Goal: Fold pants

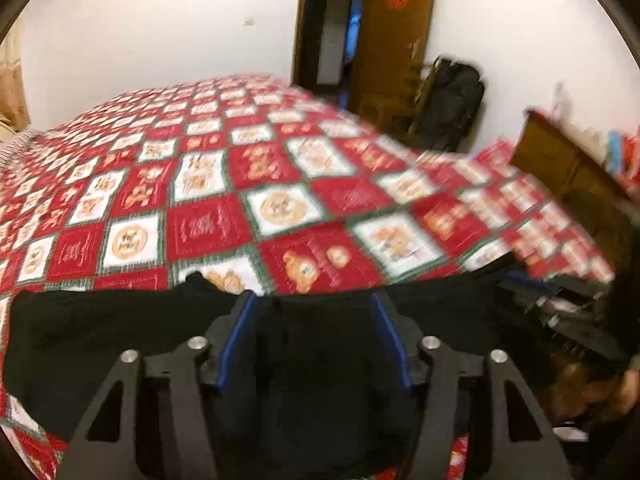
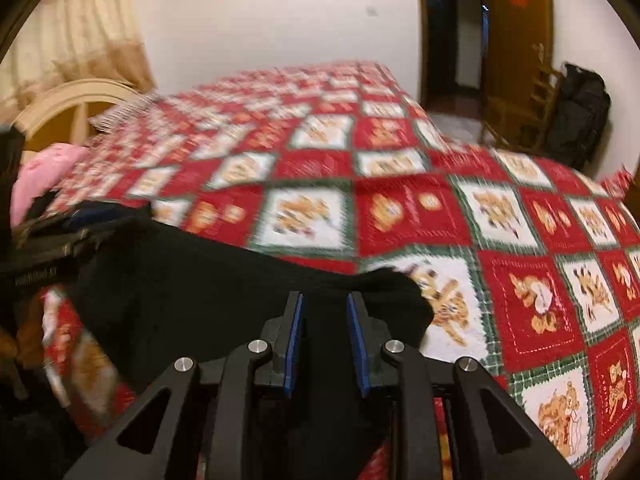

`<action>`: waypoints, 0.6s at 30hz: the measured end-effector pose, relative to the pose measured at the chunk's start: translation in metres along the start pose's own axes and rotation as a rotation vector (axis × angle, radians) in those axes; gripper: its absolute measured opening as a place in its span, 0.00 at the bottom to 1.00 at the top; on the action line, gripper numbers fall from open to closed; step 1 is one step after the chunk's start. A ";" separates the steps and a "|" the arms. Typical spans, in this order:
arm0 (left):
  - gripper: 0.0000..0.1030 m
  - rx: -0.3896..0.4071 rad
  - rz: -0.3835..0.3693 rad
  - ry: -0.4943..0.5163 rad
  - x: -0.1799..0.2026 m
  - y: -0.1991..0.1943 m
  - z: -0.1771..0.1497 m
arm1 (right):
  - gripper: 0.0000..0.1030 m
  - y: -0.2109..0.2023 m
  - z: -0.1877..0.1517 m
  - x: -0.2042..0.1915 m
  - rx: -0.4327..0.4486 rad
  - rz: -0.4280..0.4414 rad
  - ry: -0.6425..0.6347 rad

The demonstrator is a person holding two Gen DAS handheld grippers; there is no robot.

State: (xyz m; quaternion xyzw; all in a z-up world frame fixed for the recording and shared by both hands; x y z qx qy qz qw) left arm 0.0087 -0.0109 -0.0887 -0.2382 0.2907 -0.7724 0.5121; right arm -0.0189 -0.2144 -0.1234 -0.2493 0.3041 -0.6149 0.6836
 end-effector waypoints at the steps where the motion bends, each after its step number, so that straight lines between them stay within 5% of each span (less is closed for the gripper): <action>1: 0.56 -0.041 0.032 -0.011 -0.004 0.009 -0.008 | 0.19 0.003 0.001 0.002 0.005 0.017 0.015; 4: 0.57 -0.153 0.036 -0.105 -0.027 0.028 -0.034 | 0.19 0.006 0.003 0.001 0.009 0.014 -0.004; 8: 0.66 -0.124 0.003 -0.121 -0.042 0.010 -0.037 | 0.19 -0.002 0.011 0.001 0.038 -0.018 0.020; 10: 0.67 -0.078 0.007 -0.133 -0.057 -0.009 -0.032 | 0.22 -0.020 0.023 -0.024 0.124 -0.044 -0.081; 14: 0.74 0.032 0.145 -0.194 -0.119 -0.046 -0.025 | 0.22 -0.034 0.031 -0.091 0.160 0.132 -0.195; 18: 0.74 0.044 0.341 -0.341 -0.200 -0.065 -0.036 | 0.22 -0.013 0.018 -0.165 0.095 0.287 -0.321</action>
Point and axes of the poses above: each gripper's, at about its wrist camera, not at the fingertips, and y roughly the way its jaws point, x to its right, z to its top, the point moved 7 cm from there along y, roughly the way its jaws point, and after that the axes turned 2 degrees about x, right-handed, at the moved point
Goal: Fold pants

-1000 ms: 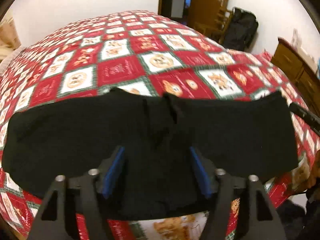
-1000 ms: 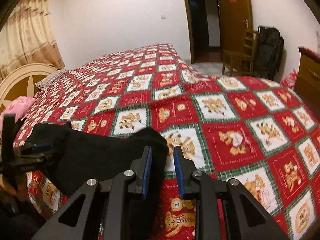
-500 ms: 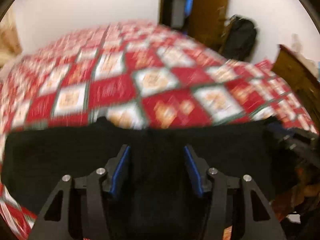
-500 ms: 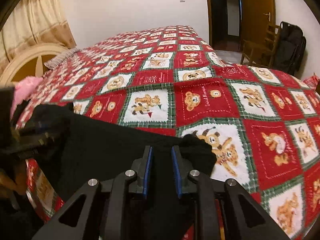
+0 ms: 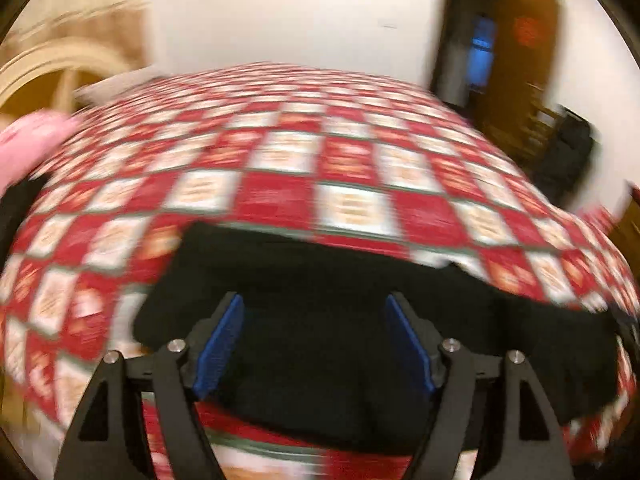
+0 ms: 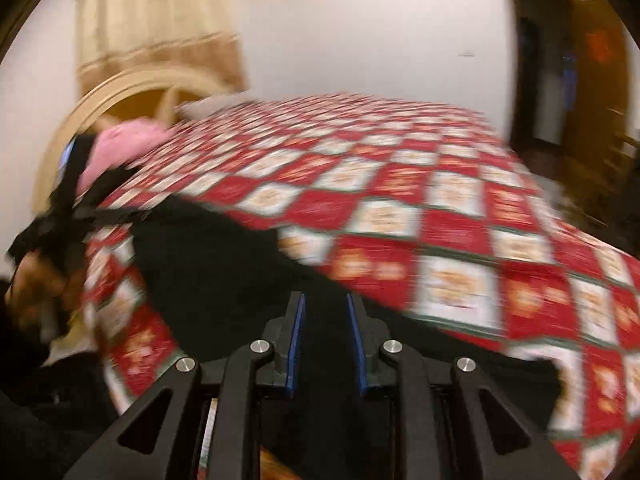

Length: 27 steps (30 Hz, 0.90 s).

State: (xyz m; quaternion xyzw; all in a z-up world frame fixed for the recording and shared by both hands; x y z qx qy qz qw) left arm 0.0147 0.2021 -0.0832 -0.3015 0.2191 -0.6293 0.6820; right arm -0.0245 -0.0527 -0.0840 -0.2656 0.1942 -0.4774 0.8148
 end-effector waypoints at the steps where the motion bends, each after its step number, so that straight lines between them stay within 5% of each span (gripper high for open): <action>1: 0.74 0.006 0.043 -0.053 -0.022 0.001 0.001 | 0.22 0.011 -0.001 -0.012 -0.011 0.023 -0.018; 4: 0.74 0.018 0.127 -0.175 -0.072 0.002 -0.003 | 0.22 0.035 -0.011 -0.032 -0.059 0.104 0.003; 8: 0.74 0.014 0.201 -0.211 -0.100 0.011 -0.012 | 0.22 0.058 -0.030 -0.046 -0.117 0.116 -0.034; 16: 0.74 -0.095 0.095 -0.325 -0.096 0.043 -0.036 | 0.22 0.028 -0.013 -0.038 -0.040 0.063 -0.004; 20: 0.75 -0.062 0.079 -0.369 -0.093 0.042 -0.031 | 0.22 0.016 -0.007 -0.035 -0.003 0.034 0.015; 22: 0.66 -0.039 0.066 -0.398 -0.094 0.042 -0.028 | 0.22 0.013 -0.006 -0.028 0.007 0.017 0.044; 24: 0.42 -0.031 0.075 -0.398 -0.096 0.040 -0.027 | 0.22 0.009 -0.006 -0.015 0.015 0.000 0.098; 27: 0.23 -0.024 0.010 -0.424 -0.097 0.038 -0.024 | 0.22 0.006 -0.008 0.008 0.021 -0.024 0.197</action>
Point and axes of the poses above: each gripper's, at about its wrist camera, not at the fingertips, and y roughly the way its jaws point, x to its right, z to its top, the point moved 7 cm from there along y, roughly the way its jaws point, and after that the axes turned 2 degrees about x, right-handed, at the moved point
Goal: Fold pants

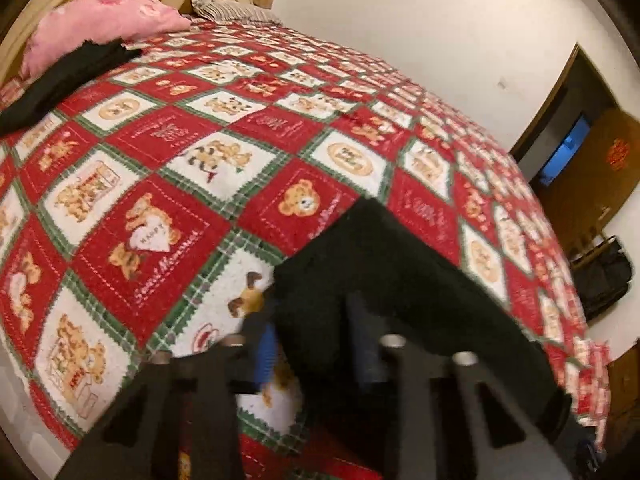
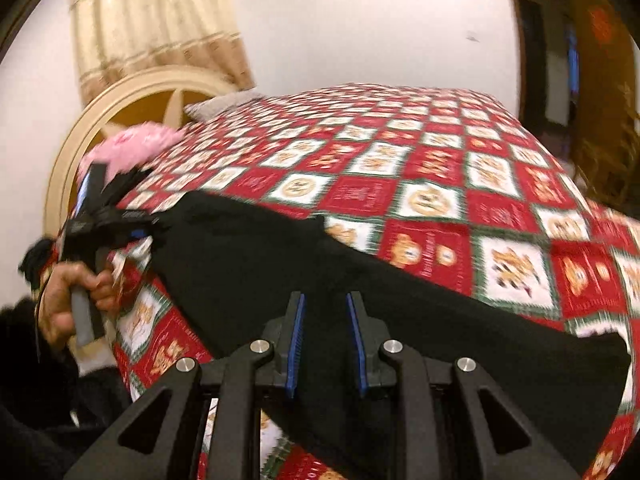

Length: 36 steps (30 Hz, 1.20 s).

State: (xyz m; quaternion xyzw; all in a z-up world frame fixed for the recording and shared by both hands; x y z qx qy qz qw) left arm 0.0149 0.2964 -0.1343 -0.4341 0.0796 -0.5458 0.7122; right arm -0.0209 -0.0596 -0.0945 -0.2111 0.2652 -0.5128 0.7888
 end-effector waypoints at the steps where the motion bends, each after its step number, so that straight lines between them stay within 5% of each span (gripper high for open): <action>1: 0.22 -0.003 -0.006 -0.001 0.001 0.000 0.001 | 0.22 -0.001 0.000 0.007 0.003 -0.007 0.031; 4: 0.20 0.016 0.024 0.064 0.012 -0.005 0.001 | 0.22 -0.011 0.003 0.033 0.027 -0.032 0.136; 8: 0.19 0.086 -0.030 0.130 0.040 -0.030 0.010 | 0.22 -0.031 0.001 0.073 0.063 -0.052 0.286; 14: 0.19 0.171 -0.245 0.349 0.145 -0.088 0.001 | 0.22 -0.071 0.000 0.123 0.134 -0.127 0.404; 20: 0.19 0.158 -0.549 0.678 0.272 -0.134 -0.084 | 0.22 -0.118 -0.010 0.157 0.202 -0.224 0.454; 24: 0.19 0.107 -0.694 0.857 0.324 -0.144 -0.153 | 0.22 -0.140 -0.027 0.175 0.217 -0.278 0.493; 30: 0.19 0.024 -0.726 1.058 0.346 -0.122 -0.232 | 0.22 -0.152 -0.045 0.188 0.210 -0.312 0.525; 33: 0.20 -0.111 -0.754 1.152 0.345 -0.110 -0.265 | 0.22 -0.147 -0.044 0.188 0.200 -0.307 0.528; 36: 0.29 -0.131 -0.758 1.205 0.339 -0.115 -0.266 | 0.22 -0.148 -0.040 0.184 0.204 -0.289 0.516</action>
Point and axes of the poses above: each gripper's, at about its wrist camera, not at the fingertips, and y roughly the way its jaws point, x to its right, z to its top, the point moved 7 cm from there along y, roughly the way its jaws point, and after that the axes turned 2 degrees about x, right-handed, at the moved point
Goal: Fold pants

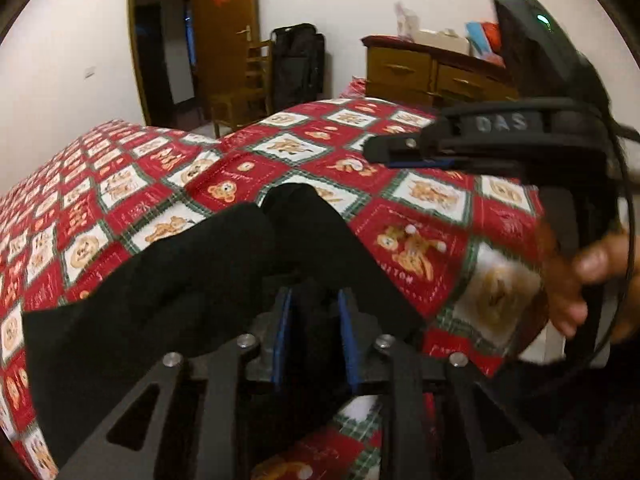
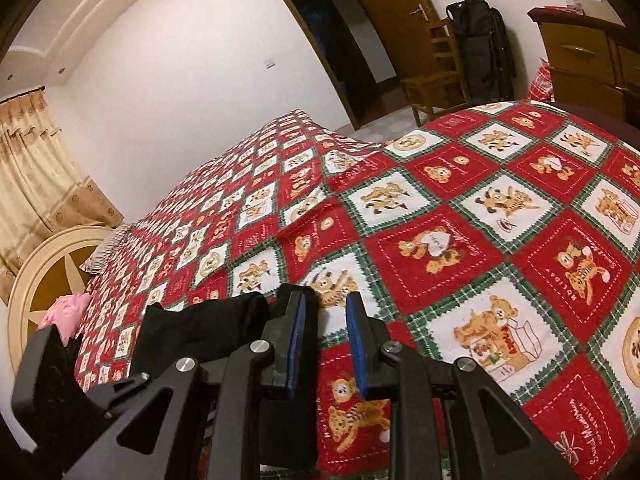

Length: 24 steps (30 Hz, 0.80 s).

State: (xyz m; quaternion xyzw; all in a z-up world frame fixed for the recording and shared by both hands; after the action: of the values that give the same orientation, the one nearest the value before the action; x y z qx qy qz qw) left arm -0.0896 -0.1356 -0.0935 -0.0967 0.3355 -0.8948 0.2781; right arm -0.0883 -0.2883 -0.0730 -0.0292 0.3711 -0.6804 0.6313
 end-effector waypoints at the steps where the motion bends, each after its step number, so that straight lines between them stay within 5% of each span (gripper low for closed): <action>1: 0.33 0.010 0.001 0.008 -0.002 -0.006 0.002 | 0.24 -0.001 0.001 -0.004 -0.001 0.015 -0.004; 3: 0.68 0.062 0.033 0.010 -0.013 -0.027 0.011 | 0.43 -0.003 0.000 -0.014 -0.016 0.067 -0.003; 4: 0.75 0.097 0.062 0.002 -0.021 -0.040 0.016 | 0.57 -0.005 -0.002 -0.022 -0.019 0.105 -0.002; 6: 0.86 0.156 0.095 -0.041 -0.047 -0.067 0.025 | 0.61 -0.005 -0.009 -0.038 -0.037 0.172 -0.024; 8: 0.91 0.198 0.125 -0.107 -0.074 -0.087 0.028 | 0.61 0.002 -0.023 -0.057 -0.097 0.210 -0.081; 11: 0.94 0.202 0.275 -0.232 -0.129 -0.099 0.021 | 0.61 0.021 -0.045 -0.078 -0.163 0.185 -0.180; 19: 0.93 0.013 0.442 -0.465 -0.188 -0.070 -0.040 | 0.58 0.060 -0.091 -0.085 -0.309 0.022 -0.346; 24: 0.93 -0.050 0.477 -0.505 -0.193 -0.072 -0.066 | 0.30 0.051 -0.096 -0.083 -0.331 0.056 -0.368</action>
State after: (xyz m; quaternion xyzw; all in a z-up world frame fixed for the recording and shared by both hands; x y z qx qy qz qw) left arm 0.0152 0.0536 -0.0939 -0.2407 0.2909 -0.7441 0.5511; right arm -0.0777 -0.1667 -0.1346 -0.2452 0.3569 -0.5757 0.6936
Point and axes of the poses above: each gripper's, at about its wrist camera, not at the fingertips, and y roughly the way its jaws point, x to its right, z to its top, the point moved 7 cm from there along y, roughly the way its jaws point, and after that the axes turned 2 degrees about x, right-handed, at the moved point
